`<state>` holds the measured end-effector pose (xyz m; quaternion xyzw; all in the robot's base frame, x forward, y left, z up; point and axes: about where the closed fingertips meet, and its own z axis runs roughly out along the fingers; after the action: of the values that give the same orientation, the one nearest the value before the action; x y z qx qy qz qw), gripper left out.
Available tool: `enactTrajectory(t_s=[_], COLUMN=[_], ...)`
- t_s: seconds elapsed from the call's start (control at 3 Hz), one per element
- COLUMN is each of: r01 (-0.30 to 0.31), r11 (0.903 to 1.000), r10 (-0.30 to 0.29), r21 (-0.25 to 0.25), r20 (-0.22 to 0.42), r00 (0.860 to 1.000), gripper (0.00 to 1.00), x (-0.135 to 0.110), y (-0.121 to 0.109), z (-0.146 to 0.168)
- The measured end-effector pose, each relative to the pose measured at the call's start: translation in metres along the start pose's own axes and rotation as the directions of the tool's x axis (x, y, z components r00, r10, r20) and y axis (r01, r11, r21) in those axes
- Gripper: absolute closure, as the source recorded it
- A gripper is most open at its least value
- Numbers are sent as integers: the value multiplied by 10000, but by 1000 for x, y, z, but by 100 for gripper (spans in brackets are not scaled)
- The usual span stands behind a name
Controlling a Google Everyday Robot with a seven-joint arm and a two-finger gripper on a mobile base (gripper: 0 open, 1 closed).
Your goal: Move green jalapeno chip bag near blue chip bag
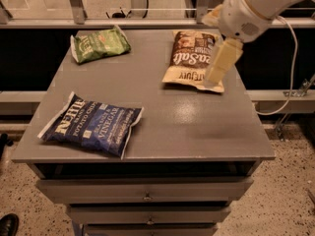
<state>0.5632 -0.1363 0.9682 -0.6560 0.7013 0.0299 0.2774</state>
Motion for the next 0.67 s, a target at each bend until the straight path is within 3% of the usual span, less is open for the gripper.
enactTrajectory(t_s=[0.33, 0.67], r01=[-163, -163], r11=[9992, 9992], r10=[115, 115], r21=[357, 356], r20=[1307, 1307], r00=[9914, 9914], gripper=[0, 0], x=[-36, -36], y=[-39, -39], z=[25, 25])
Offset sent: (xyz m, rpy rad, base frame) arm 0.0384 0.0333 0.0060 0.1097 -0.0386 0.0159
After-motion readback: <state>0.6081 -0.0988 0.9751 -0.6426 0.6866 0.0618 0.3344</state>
